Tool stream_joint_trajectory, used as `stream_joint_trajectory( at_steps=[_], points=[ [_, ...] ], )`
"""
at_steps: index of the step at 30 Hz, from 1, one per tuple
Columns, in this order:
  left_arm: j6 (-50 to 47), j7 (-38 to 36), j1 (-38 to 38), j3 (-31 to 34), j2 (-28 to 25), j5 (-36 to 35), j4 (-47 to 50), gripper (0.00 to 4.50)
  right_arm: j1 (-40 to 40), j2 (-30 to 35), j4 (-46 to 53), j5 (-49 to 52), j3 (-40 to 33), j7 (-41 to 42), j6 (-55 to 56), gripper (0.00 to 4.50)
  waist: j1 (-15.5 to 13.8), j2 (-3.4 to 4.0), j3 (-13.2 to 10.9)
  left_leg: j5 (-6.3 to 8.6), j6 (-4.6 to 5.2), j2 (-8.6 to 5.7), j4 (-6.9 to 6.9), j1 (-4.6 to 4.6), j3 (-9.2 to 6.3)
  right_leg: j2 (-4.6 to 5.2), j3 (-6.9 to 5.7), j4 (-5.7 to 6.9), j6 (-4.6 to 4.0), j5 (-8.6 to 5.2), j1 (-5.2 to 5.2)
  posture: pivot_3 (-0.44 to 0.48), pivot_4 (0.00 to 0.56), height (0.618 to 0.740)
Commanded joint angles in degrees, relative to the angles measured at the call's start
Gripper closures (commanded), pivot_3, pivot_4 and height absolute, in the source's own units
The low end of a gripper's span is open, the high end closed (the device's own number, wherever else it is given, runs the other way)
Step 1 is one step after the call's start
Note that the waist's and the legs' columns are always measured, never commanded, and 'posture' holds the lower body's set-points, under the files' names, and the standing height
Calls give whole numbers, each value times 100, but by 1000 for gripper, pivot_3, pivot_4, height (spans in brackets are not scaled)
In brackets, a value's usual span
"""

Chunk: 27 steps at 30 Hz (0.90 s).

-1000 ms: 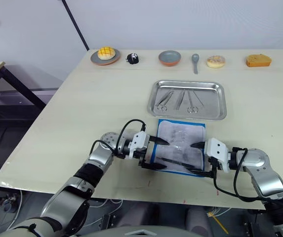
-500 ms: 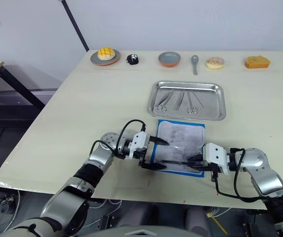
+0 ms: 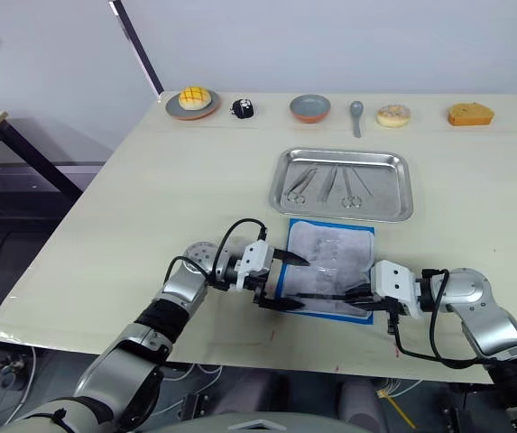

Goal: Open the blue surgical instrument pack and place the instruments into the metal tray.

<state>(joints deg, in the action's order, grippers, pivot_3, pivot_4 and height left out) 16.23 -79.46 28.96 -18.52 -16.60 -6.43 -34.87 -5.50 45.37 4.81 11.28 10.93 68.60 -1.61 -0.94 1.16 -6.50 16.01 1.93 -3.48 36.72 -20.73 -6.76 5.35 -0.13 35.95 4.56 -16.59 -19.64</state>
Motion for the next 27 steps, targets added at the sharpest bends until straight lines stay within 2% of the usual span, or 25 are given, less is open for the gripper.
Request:
stream_joint_trajectory(
  at_steps=[1,9,27],
  points=[
    [-303,114,-481,-379,-45,488,-720,0,53,210,345,-45,-93,-21,-315,4430,-1,0,0,0,0,0,0,0,0,-1,-1,0,0,0,0,0,150,740],
    [-287,110,-466,-391,-22,501,-769,0,-17,387,944,164,-254,-78,-822,4430,-2,6,-4,0,0,-1,-2,-1,-2,-2,-5,-1,3,-1,-1,0,150,740],
    [-266,104,-445,-403,14,513,-844,0,-269,410,1086,365,-427,-73,-948,4430,-3,10,-7,0,0,-2,-2,-2,-2,-12,-5,-1,4,-1,-1,0,150,740]
  ],
)
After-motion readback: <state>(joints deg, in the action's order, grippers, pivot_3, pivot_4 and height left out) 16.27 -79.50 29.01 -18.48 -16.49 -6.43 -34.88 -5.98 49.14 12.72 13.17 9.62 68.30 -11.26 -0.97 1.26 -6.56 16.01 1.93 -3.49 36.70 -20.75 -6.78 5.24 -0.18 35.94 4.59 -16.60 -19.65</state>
